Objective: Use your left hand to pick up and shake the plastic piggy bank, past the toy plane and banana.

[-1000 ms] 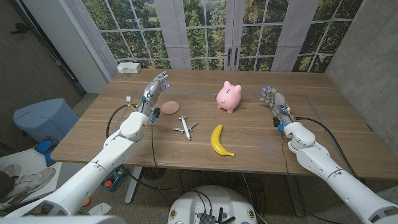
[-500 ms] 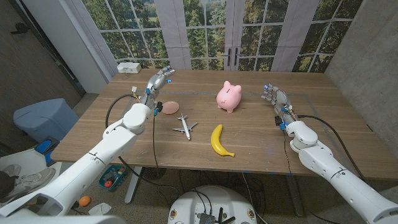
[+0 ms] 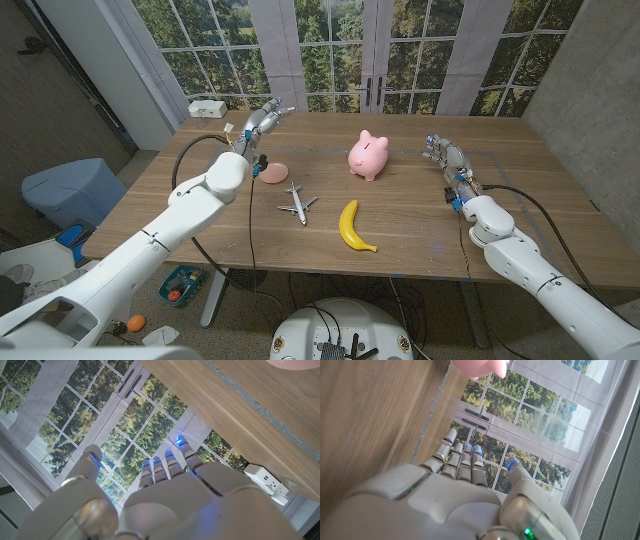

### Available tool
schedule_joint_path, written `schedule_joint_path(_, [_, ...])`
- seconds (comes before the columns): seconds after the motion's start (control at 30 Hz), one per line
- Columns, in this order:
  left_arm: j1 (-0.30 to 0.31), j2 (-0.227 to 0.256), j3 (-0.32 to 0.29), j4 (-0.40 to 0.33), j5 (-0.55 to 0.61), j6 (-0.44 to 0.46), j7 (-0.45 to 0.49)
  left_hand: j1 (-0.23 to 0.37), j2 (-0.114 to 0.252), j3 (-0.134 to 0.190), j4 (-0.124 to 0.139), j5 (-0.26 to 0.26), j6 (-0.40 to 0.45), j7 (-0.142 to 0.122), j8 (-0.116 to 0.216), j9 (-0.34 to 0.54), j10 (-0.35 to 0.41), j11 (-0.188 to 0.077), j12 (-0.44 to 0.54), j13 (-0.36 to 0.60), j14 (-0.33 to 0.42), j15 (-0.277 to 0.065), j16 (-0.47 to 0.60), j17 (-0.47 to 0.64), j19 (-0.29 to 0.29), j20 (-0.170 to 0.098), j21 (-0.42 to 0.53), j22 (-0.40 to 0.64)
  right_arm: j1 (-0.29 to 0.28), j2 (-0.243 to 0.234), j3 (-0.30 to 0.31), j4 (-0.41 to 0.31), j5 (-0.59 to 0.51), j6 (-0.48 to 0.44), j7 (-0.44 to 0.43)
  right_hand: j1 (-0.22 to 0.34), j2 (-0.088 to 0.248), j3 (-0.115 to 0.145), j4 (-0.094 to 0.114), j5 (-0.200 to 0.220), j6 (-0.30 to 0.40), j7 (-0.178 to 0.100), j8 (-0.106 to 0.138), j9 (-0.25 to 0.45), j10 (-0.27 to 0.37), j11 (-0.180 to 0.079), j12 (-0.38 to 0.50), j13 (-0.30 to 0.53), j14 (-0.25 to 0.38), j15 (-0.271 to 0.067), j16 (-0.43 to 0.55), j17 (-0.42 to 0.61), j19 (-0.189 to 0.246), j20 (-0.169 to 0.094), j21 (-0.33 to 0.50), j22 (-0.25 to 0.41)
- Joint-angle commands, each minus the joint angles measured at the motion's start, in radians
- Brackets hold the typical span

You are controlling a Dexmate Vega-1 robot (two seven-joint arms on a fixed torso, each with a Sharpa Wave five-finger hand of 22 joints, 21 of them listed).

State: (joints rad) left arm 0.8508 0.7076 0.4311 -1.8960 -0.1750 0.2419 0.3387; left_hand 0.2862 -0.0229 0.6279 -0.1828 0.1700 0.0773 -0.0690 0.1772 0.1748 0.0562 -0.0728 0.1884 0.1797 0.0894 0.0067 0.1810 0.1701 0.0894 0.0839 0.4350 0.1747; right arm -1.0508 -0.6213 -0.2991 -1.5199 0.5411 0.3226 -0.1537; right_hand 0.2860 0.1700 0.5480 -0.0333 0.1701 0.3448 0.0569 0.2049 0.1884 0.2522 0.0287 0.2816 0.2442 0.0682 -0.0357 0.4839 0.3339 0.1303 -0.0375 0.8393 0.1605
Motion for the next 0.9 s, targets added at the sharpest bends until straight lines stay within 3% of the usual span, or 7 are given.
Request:
schedule_joint_path(0.03, [-0.091,0.011,0.069,-0.066,0.059,0.176,-0.050,0.004,-0.018,-0.007,0.001,0.000,-0.016,-0.001,0.000,0.003,-0.017,0.002,-0.003,0.003,-0.015,0.007,-0.003,0.005,-0.011,0.002,-0.008,0.005,-0.028,-0.018,0.012,-0.027,-0.026,0.014,-0.014,0.003,-0.006,0.003,-0.009,0.006,0.007,0.001,0.005,0.003,0.010,0.001,0.000,0.000,0.006,0.000,0.005,0.000,0.011,-0.002,-0.002,0.006])
schedule_joint_path(0.43, [-0.197,0.001,0.165,-0.092,0.126,0.314,-0.115,0.014,-0.046,-0.018,0.002,-0.001,-0.068,-0.004,-0.003,0.004,-0.055,-0.001,-0.007,0.005,-0.045,0.013,-0.005,0.006,-0.027,0.004,-0.027,0.006,-0.050,-0.029,0.028,-0.031,-0.036,0.040,-0.013,0.007,-0.007,0.001,-0.017,0.006,0.011,0.002,0.005,0.004,0.014,0.001,-0.002,-0.003,0.009,0.003,0.004,-0.003,0.013,-0.001,-0.008,0.006])
schedule_joint_path(0.9, [-0.296,-0.036,0.272,-0.119,0.214,0.478,-0.157,0.034,-0.081,-0.031,0.001,0.000,-0.134,0.003,-0.003,0.006,-0.097,0.016,-0.009,0.006,-0.071,0.025,-0.005,0.007,-0.031,0.007,-0.042,0.007,-0.069,-0.039,0.051,-0.021,-0.033,0.073,0.002,0.009,-0.007,-0.002,-0.024,0.006,0.015,0.004,0.005,0.004,0.019,0.004,-0.003,-0.006,0.010,0.003,0.002,-0.006,0.018,0.000,-0.014,0.006])
